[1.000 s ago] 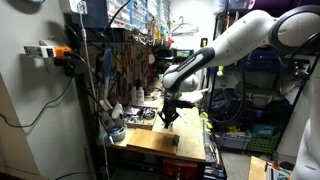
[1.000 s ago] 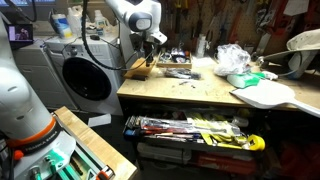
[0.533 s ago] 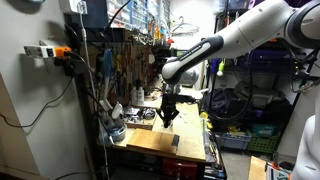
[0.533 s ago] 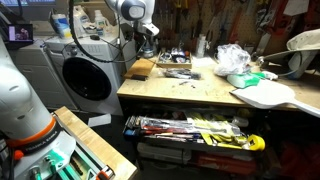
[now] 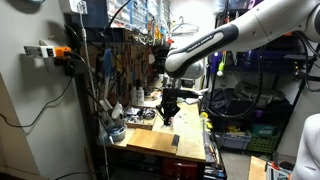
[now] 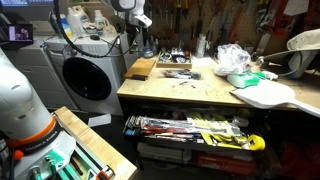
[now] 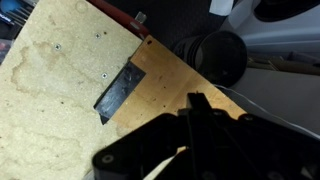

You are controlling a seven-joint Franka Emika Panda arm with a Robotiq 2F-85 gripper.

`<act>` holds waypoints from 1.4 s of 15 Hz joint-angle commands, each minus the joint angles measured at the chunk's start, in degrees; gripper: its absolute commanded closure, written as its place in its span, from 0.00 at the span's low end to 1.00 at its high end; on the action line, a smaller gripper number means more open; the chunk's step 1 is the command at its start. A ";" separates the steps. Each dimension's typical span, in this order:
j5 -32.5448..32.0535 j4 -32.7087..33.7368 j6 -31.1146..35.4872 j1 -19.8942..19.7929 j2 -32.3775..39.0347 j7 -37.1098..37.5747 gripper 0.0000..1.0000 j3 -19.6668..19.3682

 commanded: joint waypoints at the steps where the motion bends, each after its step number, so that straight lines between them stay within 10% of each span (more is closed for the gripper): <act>1: -1.29 -4.84 0.92 0.32 -4.72 -0.77 1.00 0.21; 7: -3.00 -16.48 11.71 1.10 -12.71 -17.29 1.00 0.60; 21: -2.36 -12.01 11.13 3.23 -2.79 -17.51 1.00 2.25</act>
